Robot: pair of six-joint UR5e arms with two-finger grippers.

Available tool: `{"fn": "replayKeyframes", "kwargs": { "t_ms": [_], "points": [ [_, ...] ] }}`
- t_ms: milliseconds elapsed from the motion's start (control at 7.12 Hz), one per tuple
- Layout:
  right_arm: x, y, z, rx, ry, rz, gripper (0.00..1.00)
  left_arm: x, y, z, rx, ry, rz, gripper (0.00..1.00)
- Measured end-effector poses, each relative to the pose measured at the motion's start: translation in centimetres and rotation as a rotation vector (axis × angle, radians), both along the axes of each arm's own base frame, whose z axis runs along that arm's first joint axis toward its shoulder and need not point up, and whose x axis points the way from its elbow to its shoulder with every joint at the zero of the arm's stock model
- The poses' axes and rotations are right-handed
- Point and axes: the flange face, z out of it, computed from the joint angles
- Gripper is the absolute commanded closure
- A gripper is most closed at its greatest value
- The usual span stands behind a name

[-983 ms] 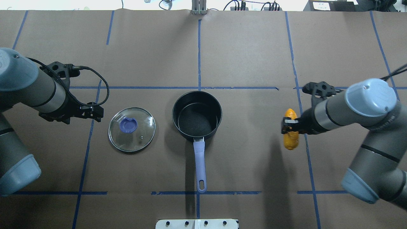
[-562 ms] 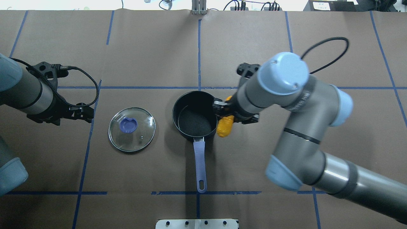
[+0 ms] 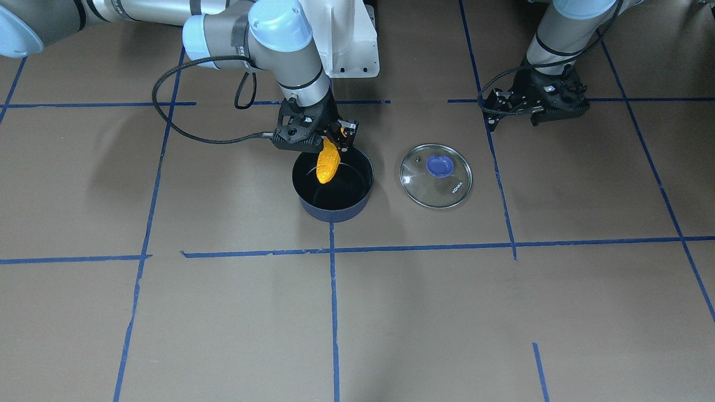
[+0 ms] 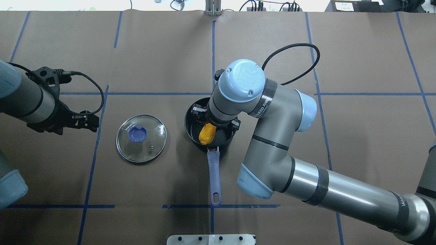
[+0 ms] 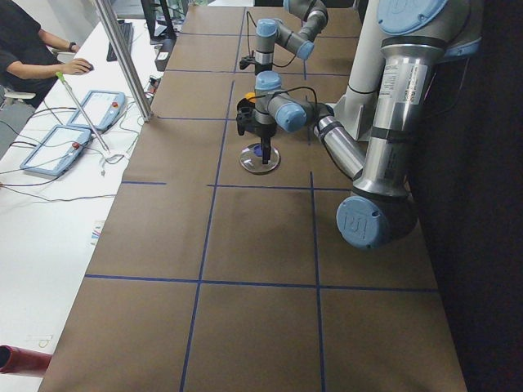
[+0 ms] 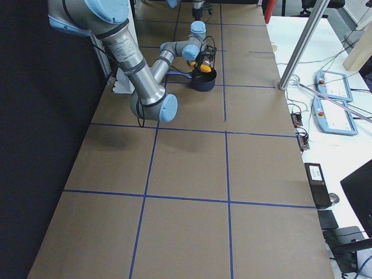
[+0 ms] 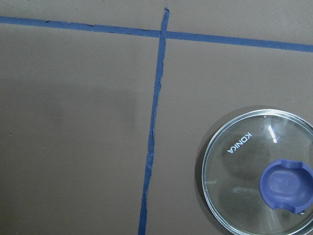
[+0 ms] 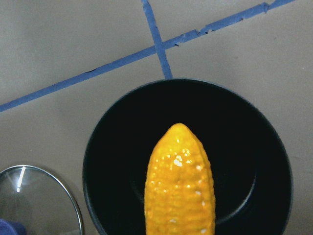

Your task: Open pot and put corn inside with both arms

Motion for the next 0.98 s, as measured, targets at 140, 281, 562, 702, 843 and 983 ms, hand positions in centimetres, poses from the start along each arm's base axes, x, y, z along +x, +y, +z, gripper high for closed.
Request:
{"fn": "replayKeyframes", "kwargs": {
  "t_ms": [140,281,562,702,843,983],
  "points": [
    [-0.5,-0.1,0.3,0.001,0.003,-0.002,0.81,0.0,0.0,0.0,0.0,0.0,-0.001,0.0],
    [-0.7,-0.3,0.5,0.003,0.002,-0.003,0.16,0.0,0.0,0.0,0.0,-0.001,-0.001,0.0],
    [-1.0,-0.4,0.8,0.005,0.005,-0.005,0.0,0.0,0.0,0.1,0.0,-0.001,0.0,0.0],
    [-1.0,-0.4,0.7,0.005,0.003,-0.004,0.0,0.0,0.0,0.1,0.0,-0.002,0.0,0.0],
    [-0.5,-0.7,0.6,0.0,-0.004,-0.005,0.0,0.0,0.0,0.1,0.0,-0.002,0.001,0.0],
    [1.7,-1.7,0.8,-0.021,-0.021,-0.009,0.0,-0.4,0.0,0.6,0.01,-0.01,0.013,0.0]
  ]
}}
